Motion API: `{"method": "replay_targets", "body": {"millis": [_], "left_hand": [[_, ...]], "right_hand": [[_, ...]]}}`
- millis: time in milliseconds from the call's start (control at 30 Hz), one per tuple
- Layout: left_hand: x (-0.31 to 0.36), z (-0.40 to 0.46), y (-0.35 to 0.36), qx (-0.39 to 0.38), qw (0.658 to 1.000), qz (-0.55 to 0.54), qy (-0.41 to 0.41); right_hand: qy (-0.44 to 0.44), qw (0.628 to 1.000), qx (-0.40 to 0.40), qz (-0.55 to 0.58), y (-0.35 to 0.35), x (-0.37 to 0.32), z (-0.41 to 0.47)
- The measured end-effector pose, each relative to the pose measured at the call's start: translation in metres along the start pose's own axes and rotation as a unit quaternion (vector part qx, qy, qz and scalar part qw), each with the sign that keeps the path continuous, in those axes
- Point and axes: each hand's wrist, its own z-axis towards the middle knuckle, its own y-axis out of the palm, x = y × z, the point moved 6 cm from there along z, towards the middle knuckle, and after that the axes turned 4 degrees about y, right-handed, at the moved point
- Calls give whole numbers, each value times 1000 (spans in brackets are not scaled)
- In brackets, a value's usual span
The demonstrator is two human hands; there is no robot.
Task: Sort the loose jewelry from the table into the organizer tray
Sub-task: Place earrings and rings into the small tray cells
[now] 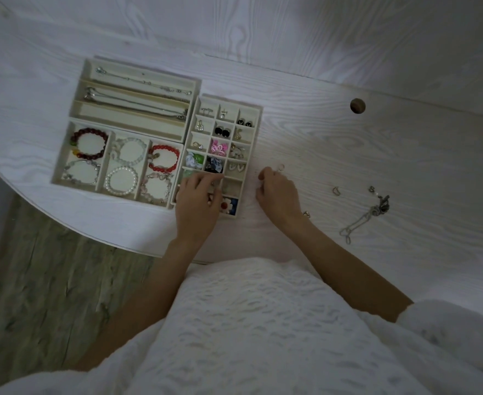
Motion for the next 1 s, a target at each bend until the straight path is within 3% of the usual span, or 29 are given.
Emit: {"method": "replay_targets", "body": {"millis": [167, 267, 367, 533, 667, 833, 1000], "left_hand": [[22, 5, 20, -90, 993, -48, 67], [29, 6, 29, -151, 979, -113, 78], [23, 9, 24, -132, 975, -175, 32], [4, 2, 11, -80, 977, -192, -34], [-11, -6, 4, -60, 979, -186, -63], [-19, -10, -2, -30, 994, -91, -46], [-17, -6, -5, -10, 1000, 3, 8]], "right_hand": [[-92, 985, 65, 129, -40, -1, -17], [-87, 967, 32, 237, -51, -8, -21], [-58, 941, -9, 333, -47, -16, -16], [-92, 953, 15, 289, -41, -33, -6], [-149, 974, 30, 166, -31, -48, 1], [-208, 974, 45, 79, -20, -64, -1], [-132, 980, 83, 125, -33, -34, -2]]}}
